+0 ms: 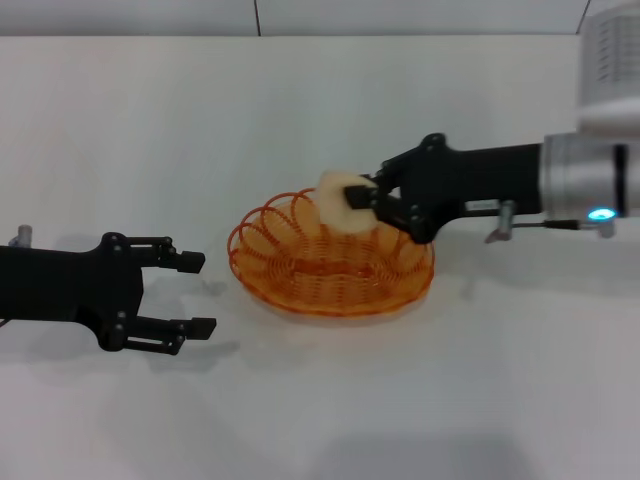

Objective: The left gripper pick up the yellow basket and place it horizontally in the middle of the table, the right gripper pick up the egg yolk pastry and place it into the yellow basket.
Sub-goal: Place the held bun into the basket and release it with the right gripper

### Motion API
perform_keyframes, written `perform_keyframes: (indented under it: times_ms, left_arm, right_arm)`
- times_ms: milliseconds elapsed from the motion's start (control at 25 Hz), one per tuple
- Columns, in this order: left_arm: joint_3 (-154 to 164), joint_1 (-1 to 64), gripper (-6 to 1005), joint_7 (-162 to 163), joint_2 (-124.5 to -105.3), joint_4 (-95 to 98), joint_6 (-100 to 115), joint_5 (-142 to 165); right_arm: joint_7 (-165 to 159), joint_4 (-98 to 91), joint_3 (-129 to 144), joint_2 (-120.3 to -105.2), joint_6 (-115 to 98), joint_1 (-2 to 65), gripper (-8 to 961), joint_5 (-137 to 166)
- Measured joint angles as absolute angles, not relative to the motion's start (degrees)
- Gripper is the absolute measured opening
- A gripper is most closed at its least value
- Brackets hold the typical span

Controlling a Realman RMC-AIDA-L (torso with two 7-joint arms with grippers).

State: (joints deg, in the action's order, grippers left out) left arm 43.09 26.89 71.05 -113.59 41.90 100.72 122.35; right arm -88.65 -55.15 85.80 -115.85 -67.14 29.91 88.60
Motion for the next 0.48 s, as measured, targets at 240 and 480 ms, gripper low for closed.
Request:
perform_keyframes:
  times_ms: [240, 480]
  left_arm:
    - [43.1, 27.0, 789, 71.0, -113.59, 41.9, 100.7, 122.4]
    - [43.1, 27.0, 789, 71.0, -113.56, 41.9, 100.7, 122.4]
  right_arm:
    - [-86.2, -51.9, 92.6, -115.98, -59.9, 31.1, 40, 85.4]
    - [-84.5, -52.0, 94.4, -116.11, -58.7, 30.9, 100, 83.6]
